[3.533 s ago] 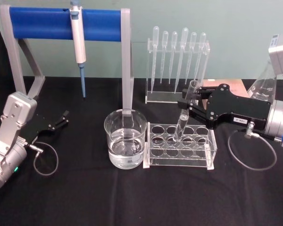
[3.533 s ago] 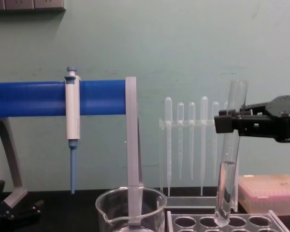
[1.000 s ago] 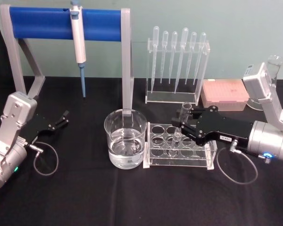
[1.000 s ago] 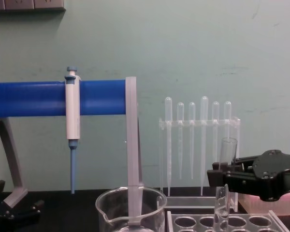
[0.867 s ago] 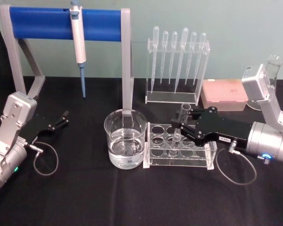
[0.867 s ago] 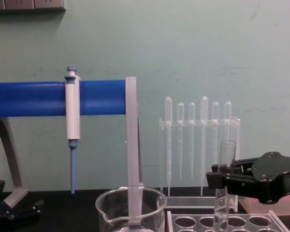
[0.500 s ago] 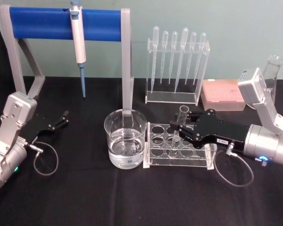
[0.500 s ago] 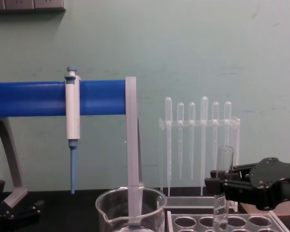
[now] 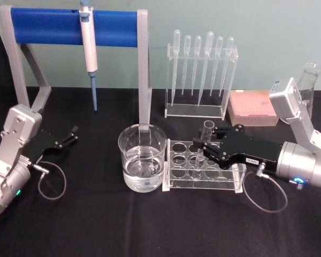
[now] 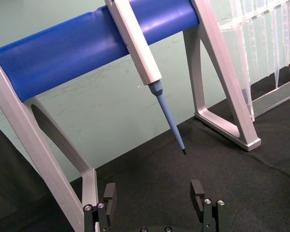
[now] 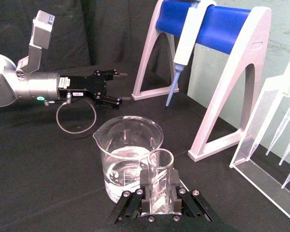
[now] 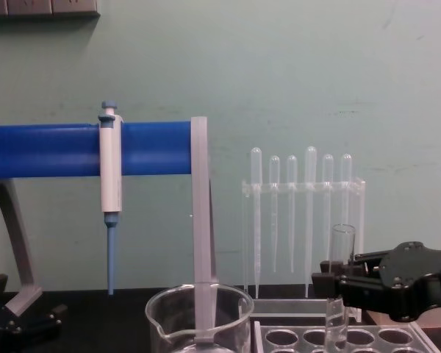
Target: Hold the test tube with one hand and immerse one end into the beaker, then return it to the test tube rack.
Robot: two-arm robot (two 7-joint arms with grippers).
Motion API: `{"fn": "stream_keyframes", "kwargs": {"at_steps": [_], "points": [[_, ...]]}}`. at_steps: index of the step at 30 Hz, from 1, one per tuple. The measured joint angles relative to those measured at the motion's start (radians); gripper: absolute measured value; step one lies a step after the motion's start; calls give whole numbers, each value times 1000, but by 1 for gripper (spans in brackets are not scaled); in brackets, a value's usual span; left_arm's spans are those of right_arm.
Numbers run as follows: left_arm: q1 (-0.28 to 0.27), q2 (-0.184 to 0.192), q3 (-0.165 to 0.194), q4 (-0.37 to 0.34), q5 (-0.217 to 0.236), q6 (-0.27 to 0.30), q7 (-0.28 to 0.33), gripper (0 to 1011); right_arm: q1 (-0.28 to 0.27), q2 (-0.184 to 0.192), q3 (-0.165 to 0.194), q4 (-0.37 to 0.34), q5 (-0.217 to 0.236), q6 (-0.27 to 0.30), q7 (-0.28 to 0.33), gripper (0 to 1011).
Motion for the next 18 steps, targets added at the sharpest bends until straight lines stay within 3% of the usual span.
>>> {"fn": "stream_keyframes", "kwargs": {"at_steps": [3,18], "points": [[0,0,0,0,0,0,0,1000,0,0,0,0,0,0,0,249],[0,0,0,0,0,0,0,1000,0,1,0,-2,1,0,0,734]]}}
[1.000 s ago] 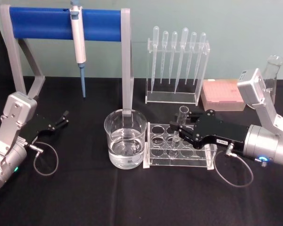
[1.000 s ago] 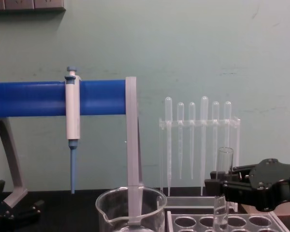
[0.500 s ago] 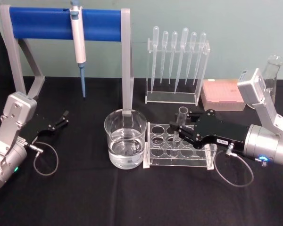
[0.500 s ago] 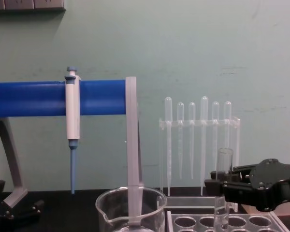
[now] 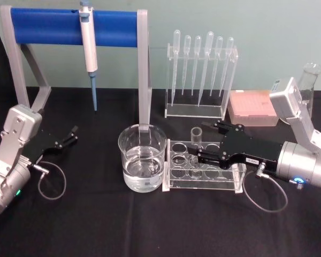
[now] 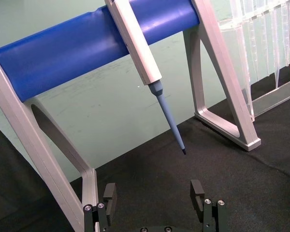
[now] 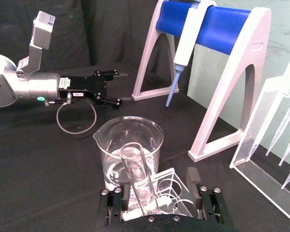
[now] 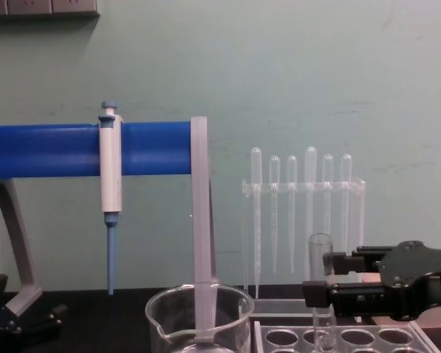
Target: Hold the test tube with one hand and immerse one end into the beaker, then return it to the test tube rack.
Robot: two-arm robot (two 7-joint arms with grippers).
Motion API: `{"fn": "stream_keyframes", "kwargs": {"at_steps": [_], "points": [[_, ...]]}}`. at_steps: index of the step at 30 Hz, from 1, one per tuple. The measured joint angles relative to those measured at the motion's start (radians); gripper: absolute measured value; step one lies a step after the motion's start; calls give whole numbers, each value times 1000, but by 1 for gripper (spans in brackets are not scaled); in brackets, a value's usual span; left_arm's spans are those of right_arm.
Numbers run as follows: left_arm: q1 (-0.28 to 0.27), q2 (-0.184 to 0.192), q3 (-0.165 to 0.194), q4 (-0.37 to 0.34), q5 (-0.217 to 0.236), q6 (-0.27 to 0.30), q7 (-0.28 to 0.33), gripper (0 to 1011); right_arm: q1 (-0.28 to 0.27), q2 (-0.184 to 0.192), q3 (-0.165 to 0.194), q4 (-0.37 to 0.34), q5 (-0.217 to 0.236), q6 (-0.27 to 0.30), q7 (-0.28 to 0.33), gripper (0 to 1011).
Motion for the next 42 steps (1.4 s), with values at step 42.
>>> {"fn": "stream_keyframes", "kwargs": {"at_steps": [42], "points": [[0,0,0,0,0,0,0,1000,-317,-160,335,-90,-162,24,-741,1002]]}}
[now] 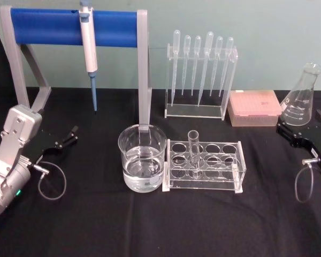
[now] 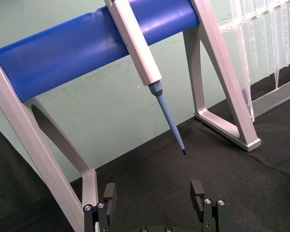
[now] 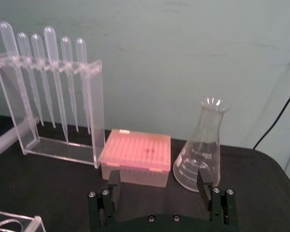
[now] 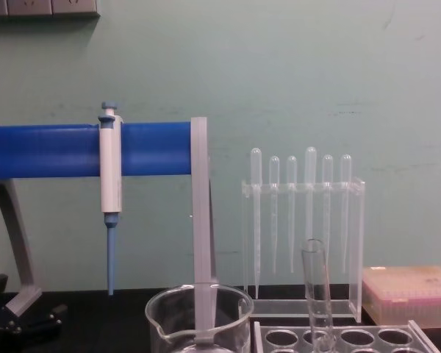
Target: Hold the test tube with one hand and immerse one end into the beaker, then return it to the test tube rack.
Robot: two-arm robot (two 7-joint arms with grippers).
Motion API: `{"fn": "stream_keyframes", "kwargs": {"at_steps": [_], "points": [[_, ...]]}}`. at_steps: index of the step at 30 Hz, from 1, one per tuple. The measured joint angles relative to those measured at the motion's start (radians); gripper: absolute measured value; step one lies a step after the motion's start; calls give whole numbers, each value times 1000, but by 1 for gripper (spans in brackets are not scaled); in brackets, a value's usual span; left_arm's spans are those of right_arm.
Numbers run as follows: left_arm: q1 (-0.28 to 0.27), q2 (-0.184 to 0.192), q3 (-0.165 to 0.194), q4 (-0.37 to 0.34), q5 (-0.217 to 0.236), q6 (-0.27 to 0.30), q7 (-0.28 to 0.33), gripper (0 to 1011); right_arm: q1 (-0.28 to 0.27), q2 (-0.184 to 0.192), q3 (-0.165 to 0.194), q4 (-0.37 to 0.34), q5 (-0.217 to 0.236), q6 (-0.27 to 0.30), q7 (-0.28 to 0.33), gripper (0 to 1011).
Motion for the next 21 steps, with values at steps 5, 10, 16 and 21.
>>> {"fn": "stream_keyframes", "kwargs": {"at_steps": [5,10,16,21], "points": [[0,0,0,0,0,0,0,1000,-1,-1,1,3,-1,2,1,1002],[0,0,0,0,0,0,0,1000,0,0,1,1,-1,1,1,1002],[0,0,0,0,0,0,0,1000,0,0,0,-1,0,0,1,1002],[0,0,0,0,0,0,0,1000,0,1,-1,-2,0,-1,1,1000]]}}
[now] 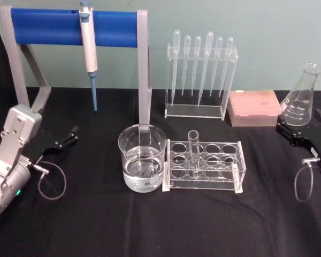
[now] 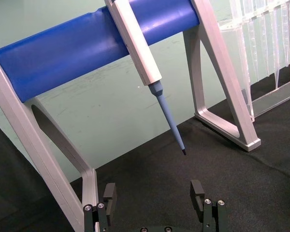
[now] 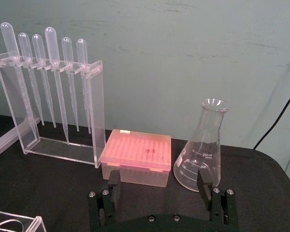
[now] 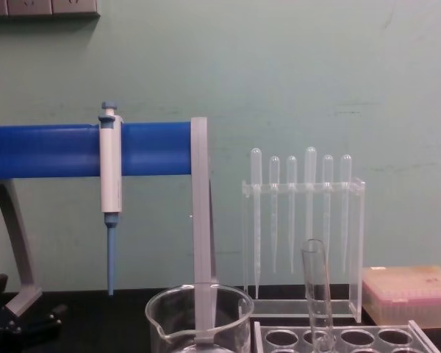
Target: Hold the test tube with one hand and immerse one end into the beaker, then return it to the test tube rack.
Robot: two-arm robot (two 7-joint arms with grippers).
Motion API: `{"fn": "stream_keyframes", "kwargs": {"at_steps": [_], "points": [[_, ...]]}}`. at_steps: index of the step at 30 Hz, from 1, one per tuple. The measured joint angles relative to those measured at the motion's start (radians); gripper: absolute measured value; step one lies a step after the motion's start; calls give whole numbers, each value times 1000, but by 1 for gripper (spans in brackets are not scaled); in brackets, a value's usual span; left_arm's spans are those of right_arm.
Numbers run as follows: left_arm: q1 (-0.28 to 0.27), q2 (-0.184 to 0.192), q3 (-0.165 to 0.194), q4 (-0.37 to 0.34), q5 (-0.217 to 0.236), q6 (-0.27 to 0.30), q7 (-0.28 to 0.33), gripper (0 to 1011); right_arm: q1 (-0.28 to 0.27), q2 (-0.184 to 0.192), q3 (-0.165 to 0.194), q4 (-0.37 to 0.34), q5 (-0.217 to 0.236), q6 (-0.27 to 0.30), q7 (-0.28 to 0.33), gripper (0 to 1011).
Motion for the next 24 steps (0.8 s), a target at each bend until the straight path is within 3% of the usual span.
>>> {"fn": "stream_keyframes", "kwargs": {"at_steps": [24], "points": [[0,0,0,0,0,0,0,1000,0,1,0,-2,1,-1,0,1002]]}}
